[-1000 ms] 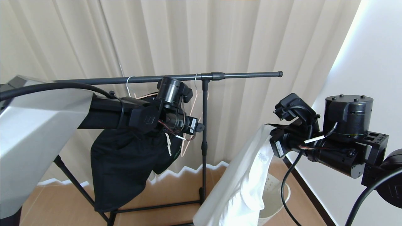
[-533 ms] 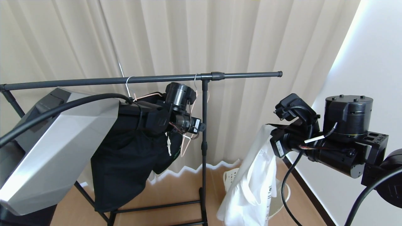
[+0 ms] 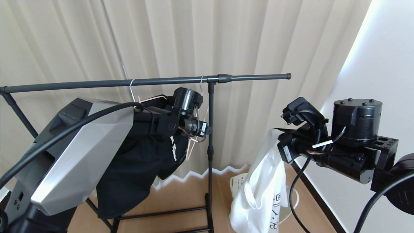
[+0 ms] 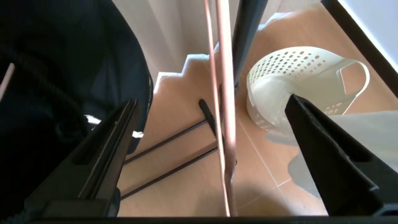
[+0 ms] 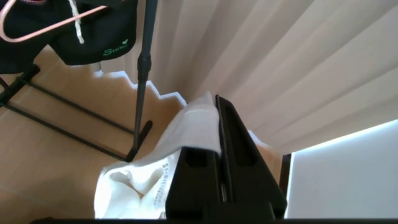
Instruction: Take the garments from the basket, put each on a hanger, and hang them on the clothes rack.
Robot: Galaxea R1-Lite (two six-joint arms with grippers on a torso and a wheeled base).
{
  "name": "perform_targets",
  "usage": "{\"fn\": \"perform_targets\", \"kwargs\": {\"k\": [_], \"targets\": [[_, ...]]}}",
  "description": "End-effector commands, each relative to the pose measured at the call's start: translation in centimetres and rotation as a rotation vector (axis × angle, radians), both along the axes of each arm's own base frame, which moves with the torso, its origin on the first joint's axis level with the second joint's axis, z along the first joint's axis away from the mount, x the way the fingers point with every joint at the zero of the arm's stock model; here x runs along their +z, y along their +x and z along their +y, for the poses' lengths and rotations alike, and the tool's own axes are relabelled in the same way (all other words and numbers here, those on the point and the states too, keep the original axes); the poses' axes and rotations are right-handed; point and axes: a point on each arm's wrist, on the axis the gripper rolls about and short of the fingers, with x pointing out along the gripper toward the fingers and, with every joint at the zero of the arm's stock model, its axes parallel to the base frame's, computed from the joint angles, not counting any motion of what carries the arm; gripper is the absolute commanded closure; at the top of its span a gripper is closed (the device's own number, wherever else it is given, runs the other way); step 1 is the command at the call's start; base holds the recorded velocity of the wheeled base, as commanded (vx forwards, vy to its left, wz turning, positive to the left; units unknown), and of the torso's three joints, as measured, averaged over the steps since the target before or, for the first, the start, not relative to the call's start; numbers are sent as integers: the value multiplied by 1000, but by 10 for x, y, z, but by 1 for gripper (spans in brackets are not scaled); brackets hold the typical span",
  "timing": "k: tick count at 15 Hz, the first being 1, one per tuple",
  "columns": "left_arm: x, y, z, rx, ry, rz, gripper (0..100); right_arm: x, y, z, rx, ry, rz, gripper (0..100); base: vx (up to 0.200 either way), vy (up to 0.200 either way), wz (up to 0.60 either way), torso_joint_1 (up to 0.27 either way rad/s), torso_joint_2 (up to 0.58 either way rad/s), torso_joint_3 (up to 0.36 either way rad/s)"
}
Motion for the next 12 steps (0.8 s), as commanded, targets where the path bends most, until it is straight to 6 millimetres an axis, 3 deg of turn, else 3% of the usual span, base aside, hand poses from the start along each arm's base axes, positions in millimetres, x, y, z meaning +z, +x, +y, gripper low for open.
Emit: {"fn": "perform_targets", "kwargs": {"k": [1,5,6,12], "targets": [[-4,1,-1,0,2,4,0,0,0,0,1,-1,1,100,0,0,0,0,0,0],[-3,2,2,7,2,2,0,0,0,0,1,-1,1,100,0,0,0,0,0,0],[-2,3,3,11,3,0,100,-1,0,0,1,-2,2,100,0,0,0,0,0,0],[-1,3,8,35,10,0,100,-2,-1,0,1,-5,8,100,0,0,0,0,0,0]]}}
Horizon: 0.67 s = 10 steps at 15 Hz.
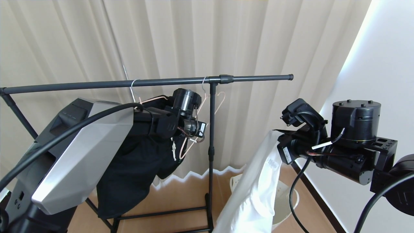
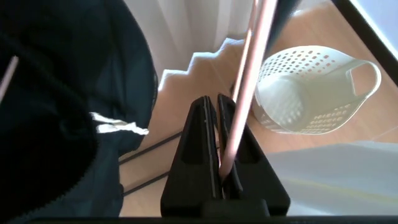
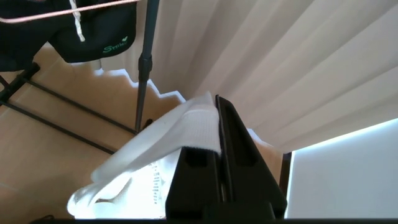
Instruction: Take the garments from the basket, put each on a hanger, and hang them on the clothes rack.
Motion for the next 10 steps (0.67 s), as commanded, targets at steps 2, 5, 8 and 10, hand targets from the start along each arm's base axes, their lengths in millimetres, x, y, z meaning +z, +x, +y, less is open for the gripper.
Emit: {"fn": "perform_targets", "kwargs": {"k": [2,5,8,10], "targets": [[4,4,11,37,1,-11,100,-1,0,0,1,-2,2,100,0,0,0,0,0,0],[12,3,14,47,-3,-26,100,0,0,0,1,-1,0,100,0,0,0,0,0,0],[15,2,17,64,3,-30,100,0,0,0,1,-1,0,100,0,0,0,0,0,0],[15,0,22,79,3,-24,100,-1,0,0,1,-2,2,100,0,0,0,0,0,0]]}}
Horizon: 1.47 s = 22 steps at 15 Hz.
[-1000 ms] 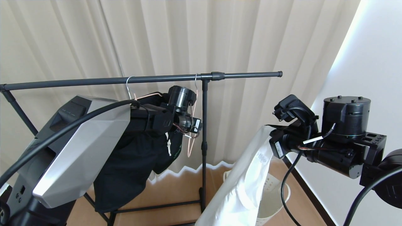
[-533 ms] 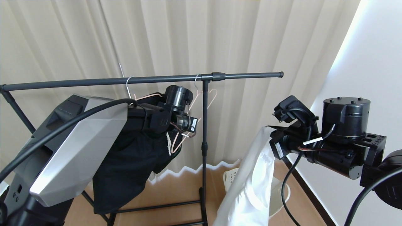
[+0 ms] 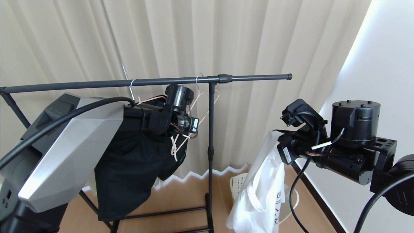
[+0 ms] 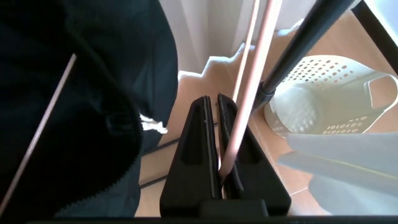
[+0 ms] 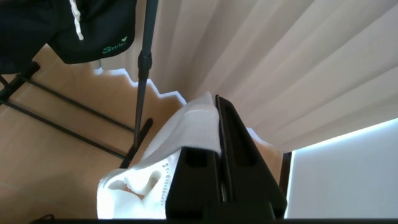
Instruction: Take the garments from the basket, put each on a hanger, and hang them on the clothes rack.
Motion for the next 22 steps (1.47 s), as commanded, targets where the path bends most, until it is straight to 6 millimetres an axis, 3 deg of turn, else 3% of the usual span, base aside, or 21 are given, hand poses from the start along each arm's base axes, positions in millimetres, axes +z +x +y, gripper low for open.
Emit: {"fn": "perform_targets", "kwargs": {"k": [1,15,19,22], "targets": [[5,-2,6,10,-3,-5,100,0,0,0,1,0,0,100,0,0,0,0,0,0],[18,-43,24,4,-44,-100,100,-1,-1,0,1,-1,2,100,0,0,0,0,0,0],[24,-74,39,3,-46,-96,100,1,-2,0,2,1,-2,100,0,0,0,0,0,0],[16,-96,49,0,-42,-98,100,1,-3,0,4,1,-2,100,0,0,0,0,0,0]]}}
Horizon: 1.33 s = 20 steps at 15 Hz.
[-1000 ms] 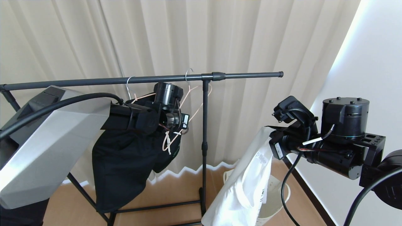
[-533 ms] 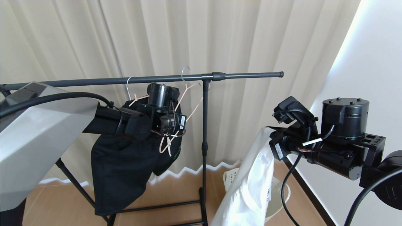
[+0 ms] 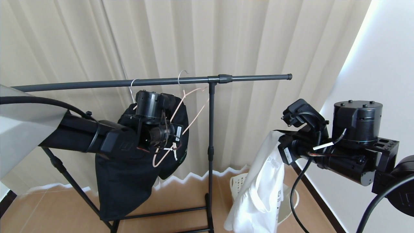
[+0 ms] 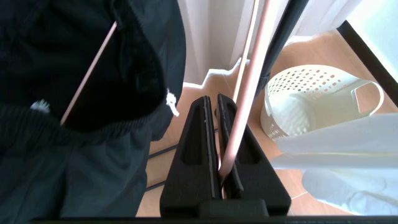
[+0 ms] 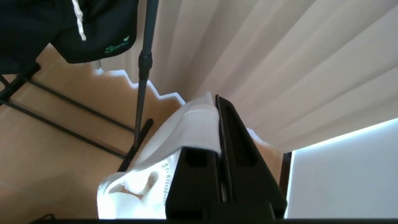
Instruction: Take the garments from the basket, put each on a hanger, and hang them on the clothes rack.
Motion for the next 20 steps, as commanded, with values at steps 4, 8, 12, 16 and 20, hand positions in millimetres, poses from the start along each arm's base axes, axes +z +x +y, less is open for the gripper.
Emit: {"fn": "perform_targets", "kwargs": {"k": [4,8,12,16,20], "targets": [[12,-62,25,-14,-5,-15,100,0,-1,0,1,3,-2,100,0,0,0,0,0,0],[5,-109,37,-55,8,14,100,1,0,0,1,4,-5,100,0,0,0,0,0,0],[2,-138,49,-72,5,-3,100,2,-1,1,2,5,-6,100,0,0,0,0,0,0],[-4,-153,55,-158,86,1,100,3,0,1,-4,3,-12,100,0,0,0,0,0,0],[-6,-158,48,-312,54,22,100,3,6,0,-141,-26,-55,100,0,0,0,0,0,0]]}}
